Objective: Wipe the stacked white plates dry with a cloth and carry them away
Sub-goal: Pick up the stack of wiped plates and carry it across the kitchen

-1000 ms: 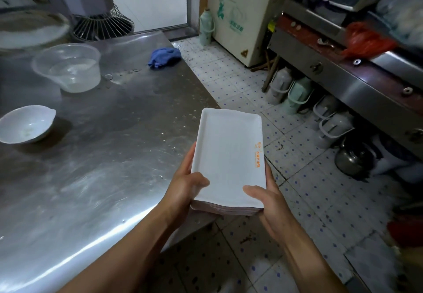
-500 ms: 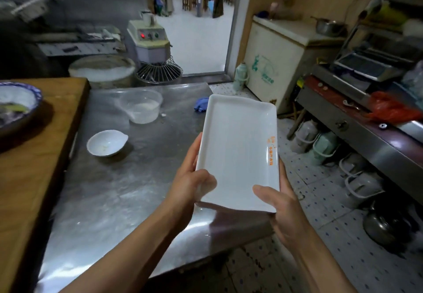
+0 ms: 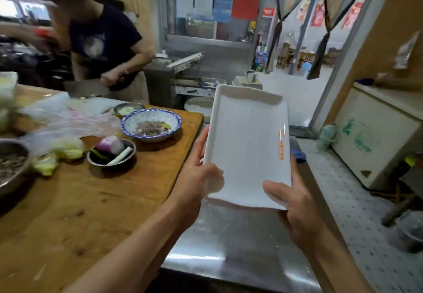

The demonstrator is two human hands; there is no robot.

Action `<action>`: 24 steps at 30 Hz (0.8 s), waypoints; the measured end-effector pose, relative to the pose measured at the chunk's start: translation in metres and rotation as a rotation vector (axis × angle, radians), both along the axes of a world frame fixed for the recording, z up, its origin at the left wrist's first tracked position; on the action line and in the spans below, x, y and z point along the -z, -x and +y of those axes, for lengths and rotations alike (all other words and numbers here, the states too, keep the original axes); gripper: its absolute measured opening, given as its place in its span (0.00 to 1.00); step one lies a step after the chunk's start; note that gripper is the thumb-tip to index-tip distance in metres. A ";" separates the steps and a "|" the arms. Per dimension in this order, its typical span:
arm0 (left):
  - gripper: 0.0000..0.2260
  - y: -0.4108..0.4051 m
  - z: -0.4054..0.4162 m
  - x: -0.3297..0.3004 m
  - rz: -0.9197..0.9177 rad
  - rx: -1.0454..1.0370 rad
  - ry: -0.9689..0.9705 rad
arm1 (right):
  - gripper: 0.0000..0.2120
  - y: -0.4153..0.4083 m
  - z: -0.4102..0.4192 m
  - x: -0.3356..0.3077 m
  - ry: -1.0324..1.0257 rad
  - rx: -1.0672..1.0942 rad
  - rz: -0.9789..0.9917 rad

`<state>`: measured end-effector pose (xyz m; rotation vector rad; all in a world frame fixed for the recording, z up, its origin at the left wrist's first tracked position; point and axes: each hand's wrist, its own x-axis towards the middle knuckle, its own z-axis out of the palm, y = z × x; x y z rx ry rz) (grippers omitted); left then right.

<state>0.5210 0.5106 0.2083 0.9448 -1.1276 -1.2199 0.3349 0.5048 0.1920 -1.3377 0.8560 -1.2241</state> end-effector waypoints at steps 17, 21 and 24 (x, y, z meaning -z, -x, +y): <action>0.35 -0.236 0.178 -0.026 -0.023 -0.492 0.216 | 0.38 -0.269 0.071 -0.032 0.107 -0.574 -0.011; 0.34 -0.288 0.219 -0.026 -0.009 -0.594 0.222 | 0.36 -0.333 0.097 -0.033 0.117 -0.711 -0.013; 0.33 -0.324 0.248 -0.026 -0.018 -0.712 0.238 | 0.36 -0.379 0.114 -0.035 0.140 -0.811 0.002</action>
